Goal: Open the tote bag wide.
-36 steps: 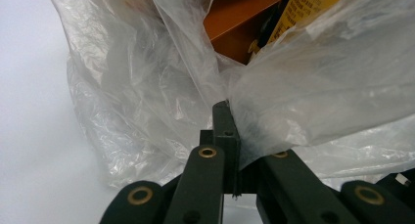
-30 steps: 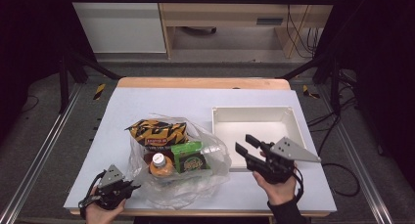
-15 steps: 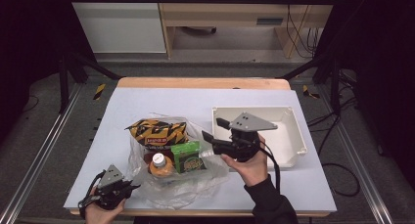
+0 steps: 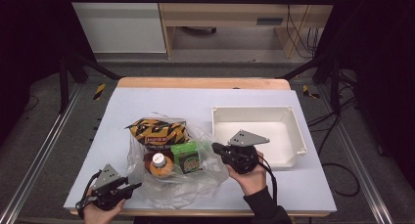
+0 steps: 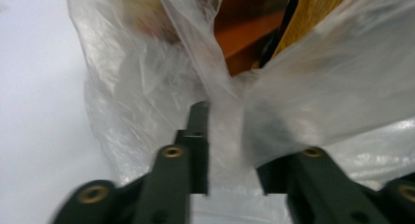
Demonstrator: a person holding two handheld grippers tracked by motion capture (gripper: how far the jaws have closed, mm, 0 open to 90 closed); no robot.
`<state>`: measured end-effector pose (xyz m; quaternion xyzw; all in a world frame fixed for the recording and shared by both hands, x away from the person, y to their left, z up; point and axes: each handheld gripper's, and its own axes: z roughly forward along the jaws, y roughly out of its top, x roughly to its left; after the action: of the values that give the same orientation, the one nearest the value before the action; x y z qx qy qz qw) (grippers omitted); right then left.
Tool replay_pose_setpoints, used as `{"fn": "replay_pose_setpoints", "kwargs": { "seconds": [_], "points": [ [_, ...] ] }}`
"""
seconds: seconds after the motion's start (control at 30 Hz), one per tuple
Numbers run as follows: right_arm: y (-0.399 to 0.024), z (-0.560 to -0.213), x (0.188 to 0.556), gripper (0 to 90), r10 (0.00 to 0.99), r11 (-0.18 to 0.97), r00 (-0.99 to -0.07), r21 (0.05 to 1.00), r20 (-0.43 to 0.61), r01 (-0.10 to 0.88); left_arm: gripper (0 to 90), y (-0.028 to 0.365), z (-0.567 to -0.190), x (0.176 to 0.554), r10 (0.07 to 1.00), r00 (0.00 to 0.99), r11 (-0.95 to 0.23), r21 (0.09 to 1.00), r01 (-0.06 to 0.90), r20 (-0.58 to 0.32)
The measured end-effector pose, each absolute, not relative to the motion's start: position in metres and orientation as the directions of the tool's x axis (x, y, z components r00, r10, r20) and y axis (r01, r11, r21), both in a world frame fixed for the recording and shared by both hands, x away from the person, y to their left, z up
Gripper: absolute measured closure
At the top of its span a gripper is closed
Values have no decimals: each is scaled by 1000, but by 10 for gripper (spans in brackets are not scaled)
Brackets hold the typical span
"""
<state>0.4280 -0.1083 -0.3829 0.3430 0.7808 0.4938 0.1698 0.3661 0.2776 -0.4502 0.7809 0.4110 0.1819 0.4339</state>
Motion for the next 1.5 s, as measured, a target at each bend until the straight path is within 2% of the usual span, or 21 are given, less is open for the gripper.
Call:
{"fn": "replay_pose_setpoints", "kwargs": {
  "seconds": [0.03,0.07,0.2,0.27,0.4,0.5,0.87,0.9,0.93,1.0,1.03,1.07,1.17,1.2,1.23,1.27,1.3,1.33,1.5],
  "points": [
    [-108,-383,428,900,703,277,-707,888,74,368,586,278,-450,366,800,596,-286,827,484,-72],
    [-109,-383,428,900,708,276,-703,889,68,364,586,278,-448,365,800,596,-276,838,471,-71],
    [-112,-380,427,900,716,258,-694,897,71,358,348,280,-429,356,801,595,-225,888,401,-65],
    [-114,-379,426,900,715,256,-696,900,70,353,285,279,-420,352,798,599,-212,902,375,-61],
    [-116,-374,424,889,717,246,-694,906,68,344,221,282,-404,346,795,603,-186,920,346,-66],
    [-118,-367,423,863,719,236,-692,915,62,327,205,285,-387,344,811,582,-165,932,321,-57],
    [-124,-307,410,682,716,155,-698,970,21,187,191,296,-340,372,865,499,-115,944,310,-58],
    [-122,-298,407,617,704,156,-710,971,17,178,188,299,-335,375,870,489,-111,943,312,-60],
    [-122,-298,407,617,704,156,-710,971,17,178,188,299,-335,375,870,489,-111,943,312,-60],
    [-111,-297,404,521,695,205,-719,964,-20,171,187,302,-330,378,874,481,-101,945,311,-65],
    [-111,-297,404,521,695,205,-719,964,-20,171,187,303,-328,379,877,477,-101,947,306,-61],
    [-104,-303,405,503,692,254,-721,951,-50,177,188,304,-325,381,880,471,-103,947,303,-55],
    [-99,-313,408,515,688,289,-724,936,-56,201,193,304,-321,382,882,470,-110,948,299,-46],
    [-97,-324,411,569,690,320,-721,919,-61,228,207,304,-320,383,880,472,-109,949,297,-47],
    [-97,-324,411,569,690,320,-721,919,-61,228,207,304,-318,385,878,476,-111,949,296,-45],
    [-97,-333,414,655,697,337,-715,908,-62,250,237,302,-316,389,879,474,-116,947,301,-43],
    [-97,-333,414,655,697,337,-715,908,-62,250,261,302,-316,389,879,474,-116,947,301,-43],
    [-98,-337,414,700,697,341,-715,903,-56,262,261,302,-316,391,880,474,-125,945,301,-35],
    [-105,-350,411,825,695,345,-718,893,-36,290,462,296,-327,401,865,501,-184,911,369,-28]
  ]
}}
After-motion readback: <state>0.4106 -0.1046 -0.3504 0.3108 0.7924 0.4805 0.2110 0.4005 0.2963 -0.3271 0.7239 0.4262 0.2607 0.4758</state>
